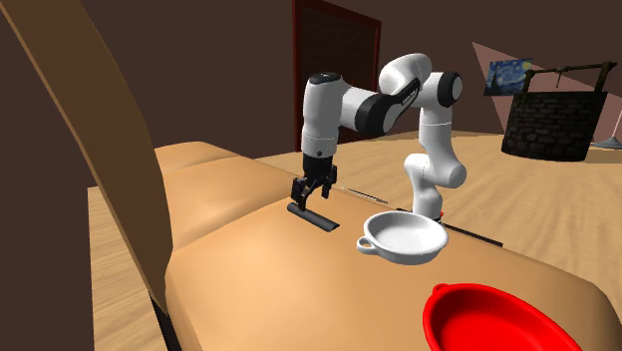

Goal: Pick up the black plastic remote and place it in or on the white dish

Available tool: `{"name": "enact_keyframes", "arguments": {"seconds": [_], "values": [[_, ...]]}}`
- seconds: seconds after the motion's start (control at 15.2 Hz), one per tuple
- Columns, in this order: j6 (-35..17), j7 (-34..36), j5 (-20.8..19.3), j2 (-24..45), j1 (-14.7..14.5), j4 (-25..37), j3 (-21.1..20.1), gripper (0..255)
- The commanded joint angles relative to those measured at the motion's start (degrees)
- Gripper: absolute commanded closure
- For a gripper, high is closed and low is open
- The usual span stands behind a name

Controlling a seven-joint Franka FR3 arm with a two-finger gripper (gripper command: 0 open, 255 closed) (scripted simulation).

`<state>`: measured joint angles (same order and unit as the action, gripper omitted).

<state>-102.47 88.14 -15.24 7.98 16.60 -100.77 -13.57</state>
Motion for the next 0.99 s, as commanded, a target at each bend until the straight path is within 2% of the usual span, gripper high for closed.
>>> {"name": "enact_keyframes", "arguments": {"seconds": [0.0, 0.46, 0.92], "values": [[0.2, 2.4, -0.6, 2.0, 0.2, 1.9, 0.6, 0], [-4.6, 2.7, -1.1, 2.3, 0.8, -2.5, 1.0, 0], [-4.6, 2.7, -1.1, 2.3, 0.8, -2.5, 1.0, 0]]}}
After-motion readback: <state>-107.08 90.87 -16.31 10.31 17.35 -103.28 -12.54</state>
